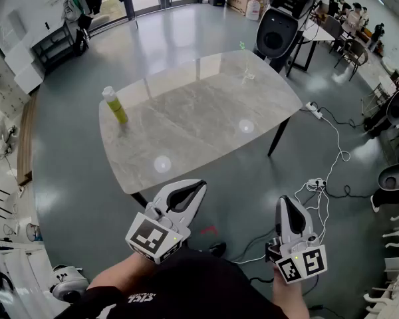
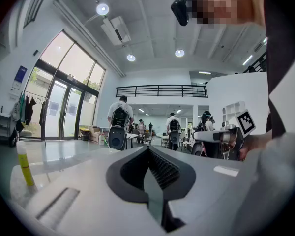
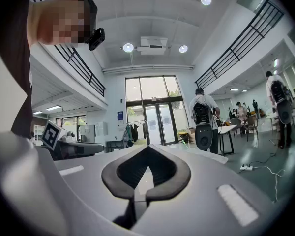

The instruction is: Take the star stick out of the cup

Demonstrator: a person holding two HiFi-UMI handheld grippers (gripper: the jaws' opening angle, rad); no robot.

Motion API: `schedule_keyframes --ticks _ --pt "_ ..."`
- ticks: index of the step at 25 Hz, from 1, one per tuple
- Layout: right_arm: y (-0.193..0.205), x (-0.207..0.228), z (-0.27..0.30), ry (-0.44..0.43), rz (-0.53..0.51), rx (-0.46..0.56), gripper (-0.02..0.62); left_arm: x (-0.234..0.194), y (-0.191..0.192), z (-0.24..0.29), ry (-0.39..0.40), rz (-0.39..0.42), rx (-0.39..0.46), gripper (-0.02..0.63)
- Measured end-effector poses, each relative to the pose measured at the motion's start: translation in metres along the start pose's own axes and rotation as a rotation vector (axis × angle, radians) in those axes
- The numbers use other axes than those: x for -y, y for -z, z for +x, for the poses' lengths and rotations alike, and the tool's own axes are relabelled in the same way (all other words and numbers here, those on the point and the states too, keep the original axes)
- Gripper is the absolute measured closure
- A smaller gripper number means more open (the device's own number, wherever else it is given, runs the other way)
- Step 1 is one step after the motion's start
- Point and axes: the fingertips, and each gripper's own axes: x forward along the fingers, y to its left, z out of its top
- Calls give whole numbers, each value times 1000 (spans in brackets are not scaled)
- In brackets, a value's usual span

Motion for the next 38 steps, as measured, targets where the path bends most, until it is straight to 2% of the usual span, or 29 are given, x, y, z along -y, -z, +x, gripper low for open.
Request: schedule_keyframes --ticks 4,8,14,21,29,38 --pt "5 11 -5 1 7 3 583 1 5 6 -22 12 28 606" --pt "5 23 -17 5 45 13 583 13 7 12 -25 15 0 606" --pt "-3 53 -47 8 96 68 581 42 14 42 27 21 -2 606" --pt "8 97 -53 33 134 33 581 59 10 88 59 28 13 606" --pt "8 151 -4 22 130 6 581 28 11 161 35 4 28 606" --pt "-9 203 104 -10 123 -25 581 -39 -7 242 17 12 25 606"
